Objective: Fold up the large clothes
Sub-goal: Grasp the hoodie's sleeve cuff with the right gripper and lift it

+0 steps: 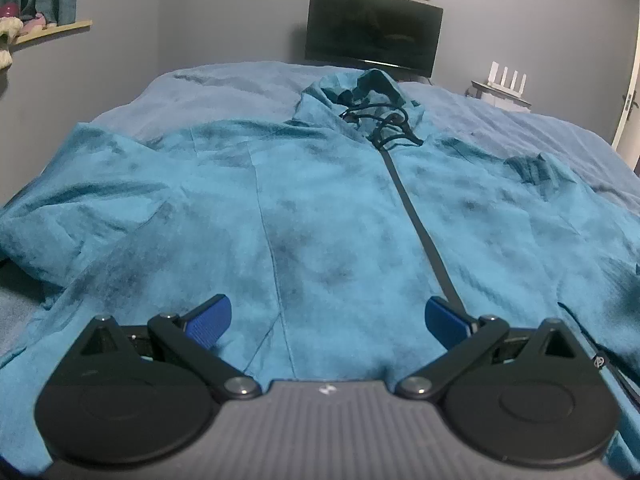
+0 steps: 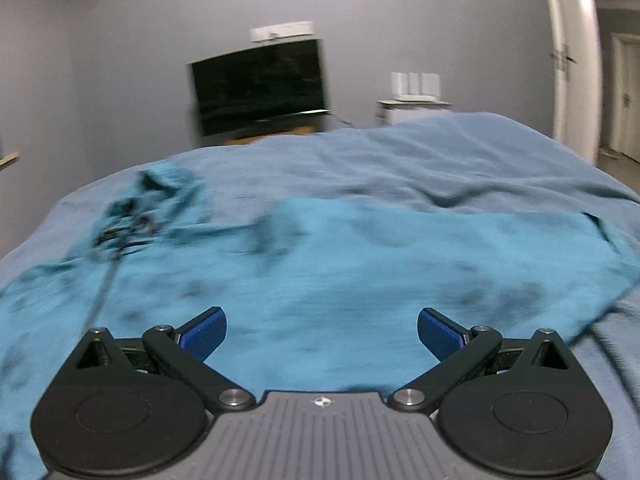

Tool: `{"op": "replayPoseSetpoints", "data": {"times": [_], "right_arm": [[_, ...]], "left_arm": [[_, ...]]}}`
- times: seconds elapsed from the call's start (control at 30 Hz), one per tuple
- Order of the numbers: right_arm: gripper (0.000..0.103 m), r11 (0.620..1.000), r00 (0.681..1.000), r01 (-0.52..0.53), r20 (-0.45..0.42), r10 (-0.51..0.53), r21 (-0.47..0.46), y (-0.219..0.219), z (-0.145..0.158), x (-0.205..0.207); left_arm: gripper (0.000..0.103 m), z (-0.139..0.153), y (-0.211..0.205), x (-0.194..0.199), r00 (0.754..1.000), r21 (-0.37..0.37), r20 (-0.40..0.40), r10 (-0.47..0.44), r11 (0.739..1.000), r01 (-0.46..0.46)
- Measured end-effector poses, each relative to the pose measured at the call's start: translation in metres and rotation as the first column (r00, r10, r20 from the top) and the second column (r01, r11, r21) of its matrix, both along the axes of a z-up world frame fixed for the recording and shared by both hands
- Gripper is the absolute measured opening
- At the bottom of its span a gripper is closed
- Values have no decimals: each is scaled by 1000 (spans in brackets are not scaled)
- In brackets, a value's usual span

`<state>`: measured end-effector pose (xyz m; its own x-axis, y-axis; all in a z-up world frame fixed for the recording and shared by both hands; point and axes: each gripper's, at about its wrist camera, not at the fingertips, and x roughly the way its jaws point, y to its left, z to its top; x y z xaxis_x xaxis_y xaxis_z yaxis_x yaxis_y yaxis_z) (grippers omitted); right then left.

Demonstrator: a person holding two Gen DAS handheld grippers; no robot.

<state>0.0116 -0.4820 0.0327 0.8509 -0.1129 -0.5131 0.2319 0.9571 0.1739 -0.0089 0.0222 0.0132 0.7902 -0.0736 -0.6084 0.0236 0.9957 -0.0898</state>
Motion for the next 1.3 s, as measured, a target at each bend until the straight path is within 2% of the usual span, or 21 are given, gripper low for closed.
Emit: {"op": "replayPoseSetpoints", "data": {"times": [0.17, 0.33, 0.43, 0.53, 0.63, 0.9, 1.03, 1.1, 1.17, 1.2, 1.23, 1.27, 1.3], "right_arm": [[103, 984, 985, 173, -32, -171, 52, -107, -19, -3], [103, 935, 948, 317, -24, -317, 158, -214, -35, -17], [102, 905, 928, 370, -30, -373, 211, -259, -47, -21], [101, 883, 916, 397, -46, -399, 251, -291, -62, -20], [98, 881, 914, 402, -58, -400, 252, -315, -77, -14], [85, 822, 889, 451, -92, -449, 346, -346, -124, 26], [81, 818, 884, 457, -76, -462, 350, -359, -138, 42], [71, 810, 883, 452, -57, -466, 375, -365, -143, 45], [44, 798, 880, 444, -28, -475, 408, -366, -145, 44], [36, 799, 883, 432, -14, -470, 418, -366, -145, 44], [23, 806, 889, 416, -1, -458, 420, -364, -143, 45], [16, 816, 893, 406, 11, -450, 411, -364, -138, 44], [14, 829, 896, 399, 25, -444, 392, -360, -133, 46]], "left_arm": [[103, -2, 1, 0, 1000, 12, -5, 9, 1000, -9], [103, -3, 1, 2, 1000, 16, -3, 15, 1000, -15], [103, -5, -4, 2, 1000, 27, 4, 13, 1000, -13], [103, -8, -9, 3, 1000, 34, 14, 4, 999, -4], [103, -10, -16, 4, 1000, 46, 19, -12, 999, 11], [103, -16, -26, 11, 1000, 59, 2, -25, 998, 25], [103, -19, -29, 15, 1000, 73, -2, -31, 997, 31], [103, -21, -32, 16, 999, 89, 4, -34, 995, 33], [103, -22, -35, 17, 999, 99, -1, -36, 994, 36], [103, -22, -35, 18, 999, 101, -3, -35, 994, 35], [103, -22, -36, 18, 999, 99, -3, -35, 994, 36], [103, -21, -36, 19, 999, 97, -1, -37, 995, 37], [103, -20, -36, 19, 999, 96, 3, -40, 995, 39]]}}
